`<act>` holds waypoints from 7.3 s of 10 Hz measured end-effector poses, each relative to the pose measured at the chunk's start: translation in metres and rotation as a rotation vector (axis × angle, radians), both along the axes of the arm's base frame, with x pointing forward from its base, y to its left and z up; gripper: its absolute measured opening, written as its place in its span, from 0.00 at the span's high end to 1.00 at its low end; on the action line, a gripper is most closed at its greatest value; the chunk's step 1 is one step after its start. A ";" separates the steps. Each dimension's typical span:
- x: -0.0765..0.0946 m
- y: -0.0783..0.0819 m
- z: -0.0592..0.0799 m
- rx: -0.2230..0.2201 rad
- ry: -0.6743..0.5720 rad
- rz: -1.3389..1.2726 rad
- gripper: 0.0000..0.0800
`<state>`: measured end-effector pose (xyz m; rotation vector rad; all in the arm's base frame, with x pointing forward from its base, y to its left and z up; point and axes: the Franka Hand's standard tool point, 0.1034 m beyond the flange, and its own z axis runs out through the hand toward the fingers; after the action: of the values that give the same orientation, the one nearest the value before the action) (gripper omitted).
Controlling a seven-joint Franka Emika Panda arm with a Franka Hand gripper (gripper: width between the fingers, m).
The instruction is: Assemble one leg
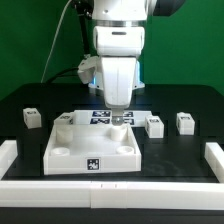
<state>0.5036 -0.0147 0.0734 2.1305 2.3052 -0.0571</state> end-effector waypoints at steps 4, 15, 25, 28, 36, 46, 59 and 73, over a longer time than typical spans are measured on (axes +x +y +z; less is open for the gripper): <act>-0.010 -0.011 -0.007 -0.010 0.020 0.049 0.19; -0.087 -0.036 -0.065 0.030 0.097 0.073 0.19; -0.082 -0.037 -0.064 0.028 0.079 0.067 0.91; -0.082 -0.037 -0.064 0.028 0.077 0.067 0.91; -0.037 0.034 -0.065 0.052 0.030 -0.026 0.92; -0.005 0.087 -0.065 0.059 0.017 -0.056 0.92; -0.018 0.090 -0.045 0.048 0.002 -0.139 0.19; -0.072 0.116 -0.029 0.046 0.023 -1.443 0.19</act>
Offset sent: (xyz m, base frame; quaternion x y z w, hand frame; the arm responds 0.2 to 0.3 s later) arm 0.0000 0.0000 0.0000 0.0000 0.0000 0.0000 1.0000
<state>0.4312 0.1016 0.0439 3.1909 0.3310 -0.0200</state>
